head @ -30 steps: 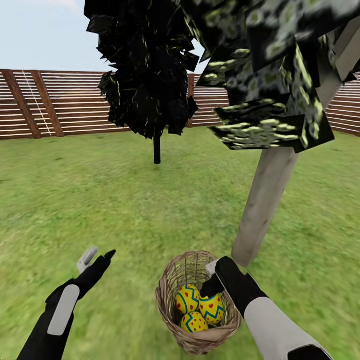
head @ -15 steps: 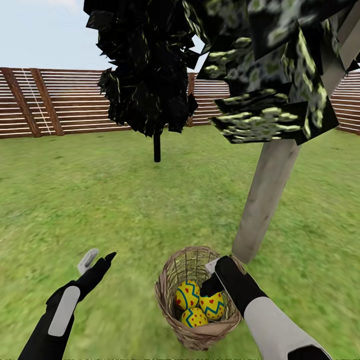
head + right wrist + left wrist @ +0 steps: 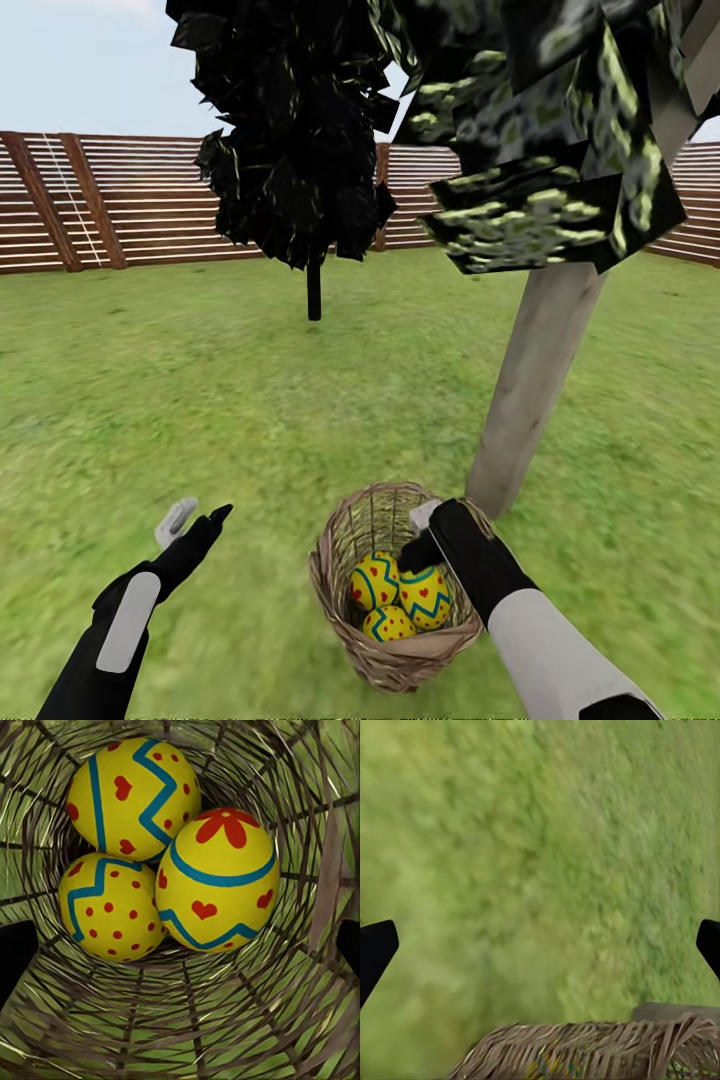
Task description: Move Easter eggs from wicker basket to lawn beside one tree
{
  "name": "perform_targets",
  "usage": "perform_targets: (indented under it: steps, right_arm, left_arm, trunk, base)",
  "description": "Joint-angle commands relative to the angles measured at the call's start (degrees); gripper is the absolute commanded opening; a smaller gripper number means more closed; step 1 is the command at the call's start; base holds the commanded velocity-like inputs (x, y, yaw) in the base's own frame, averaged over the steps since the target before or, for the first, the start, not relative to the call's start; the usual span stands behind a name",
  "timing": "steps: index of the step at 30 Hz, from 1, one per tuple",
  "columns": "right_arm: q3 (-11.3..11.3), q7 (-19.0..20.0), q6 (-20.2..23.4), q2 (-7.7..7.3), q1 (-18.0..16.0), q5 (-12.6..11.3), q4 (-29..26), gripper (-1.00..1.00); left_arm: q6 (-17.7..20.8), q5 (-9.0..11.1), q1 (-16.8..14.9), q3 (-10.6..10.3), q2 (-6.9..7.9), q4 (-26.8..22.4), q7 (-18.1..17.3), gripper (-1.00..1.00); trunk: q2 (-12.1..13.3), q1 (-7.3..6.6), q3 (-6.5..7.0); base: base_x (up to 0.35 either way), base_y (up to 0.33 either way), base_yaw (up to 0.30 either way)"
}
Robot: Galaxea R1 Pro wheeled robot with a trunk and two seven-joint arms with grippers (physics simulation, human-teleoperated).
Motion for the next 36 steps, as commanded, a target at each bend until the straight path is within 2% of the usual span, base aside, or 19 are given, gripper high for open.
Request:
perform_targets:
  steps: [1,10,27,32,36]
  right_arm:
    - [0.05,0.48,0.2,0.03,-0.02,0.6,-0.51,1.0]
    - [0.14,0.4,0.27,0.08,-0.1,0.6,-0.95,1.0]
    - [0.14,0.13,0.39,-0.05,-0.88,0.68,-1.26,1.0]
    - [0.14,-3.07,0.39,-0.01,-0.97,0.72,-1.54,1.0]
    - [0.14,-4.57,0.39,-0.01,-1.27,0.7,-1.57,1.0]
  left_arm:
    - [0.31,0.6,-0.02,0.03,0.0,-0.09,0.38,1.0]
    - [0.31,0.6,-0.02,0.03,-0.09,-0.09,0.38,1.0]
    - [0.31,0.6,-0.02,0.03,-0.09,-0.09,0.38,1.0]
    - [0.31,0.6,-0.02,0.03,-0.09,-0.08,0.38,1.0]
    - [0.31,0.6,-0.02,0.03,-0.09,-0.09,0.38,1.0]
  trunk:
    - [-0.44,0.21,-0.24]
    - [-4.05,2.19,-1.85]
    - [-4.27,2.63,-5.62]
    - [-4.34,2.76,-6.73]
    - [-4.34,2.76,-6.73]
  base:
    - [0.0,0.0,0.0]
    - [0.0,0.0,0.0]
    - [0.0,0.0,0.0]
    - [0.0,0.0,0.0]
    - [0.0,0.0,0.0]
